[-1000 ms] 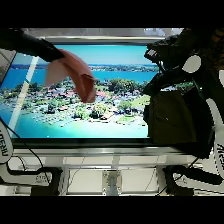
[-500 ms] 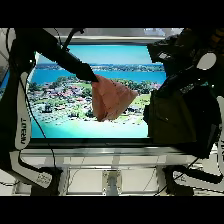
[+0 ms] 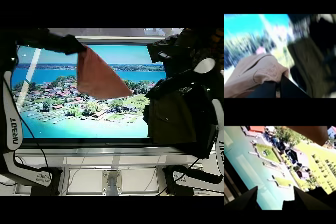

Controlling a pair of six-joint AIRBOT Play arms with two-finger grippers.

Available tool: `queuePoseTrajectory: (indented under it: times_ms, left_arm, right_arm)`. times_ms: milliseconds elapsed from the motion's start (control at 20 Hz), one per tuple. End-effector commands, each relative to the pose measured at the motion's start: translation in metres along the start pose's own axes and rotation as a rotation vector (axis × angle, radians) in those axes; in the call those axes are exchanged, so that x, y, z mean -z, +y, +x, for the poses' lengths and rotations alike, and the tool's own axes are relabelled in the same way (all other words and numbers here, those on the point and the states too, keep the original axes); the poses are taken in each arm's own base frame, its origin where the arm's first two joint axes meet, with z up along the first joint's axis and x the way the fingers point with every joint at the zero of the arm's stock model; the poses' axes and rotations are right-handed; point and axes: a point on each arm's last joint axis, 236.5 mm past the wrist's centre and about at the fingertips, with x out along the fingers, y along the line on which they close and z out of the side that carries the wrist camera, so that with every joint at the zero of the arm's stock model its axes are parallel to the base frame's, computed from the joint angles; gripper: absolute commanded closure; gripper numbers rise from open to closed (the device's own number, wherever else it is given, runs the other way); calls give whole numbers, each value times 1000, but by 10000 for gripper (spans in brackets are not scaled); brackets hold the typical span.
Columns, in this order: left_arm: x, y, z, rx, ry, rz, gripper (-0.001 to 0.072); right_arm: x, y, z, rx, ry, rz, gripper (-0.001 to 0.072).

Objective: Fold the clothes and pants, and hang the long-sleeved shirts on hangers.

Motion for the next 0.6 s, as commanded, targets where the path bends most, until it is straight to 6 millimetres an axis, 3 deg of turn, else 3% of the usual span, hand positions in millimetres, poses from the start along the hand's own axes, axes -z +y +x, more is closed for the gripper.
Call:
queuePoseTrajectory:
  times_ms: [0, 200, 250, 350, 450, 550]
  left_arm:
    - [-21, 8, -37, -52, -90, 3, 693]
    - [95, -12, -59, 70, 413, -35, 692]
    - [100, -14, -57, 75, 435, -69, 692]
    - [117, -28, -40, 114, 499, -62, 692]
    - [148, -46, -15, 151, 610, 2, 692]
    - [194, -34, 15, 15, 784, 94, 692]
  right_arm:
    - [-29, 17, 47, 88, -49, -115, 221]
    - [-69, 17, 52, 211, -142, -231, 221]
    - [-73, 17, 49, 216, -151, -236, 222]
    - [-70, 18, 45, 213, -123, -251, 221]
    - [-60, 20, 45, 201, -75, -264, 221]
    - [-51, 22, 46, 188, -39, -267, 221]
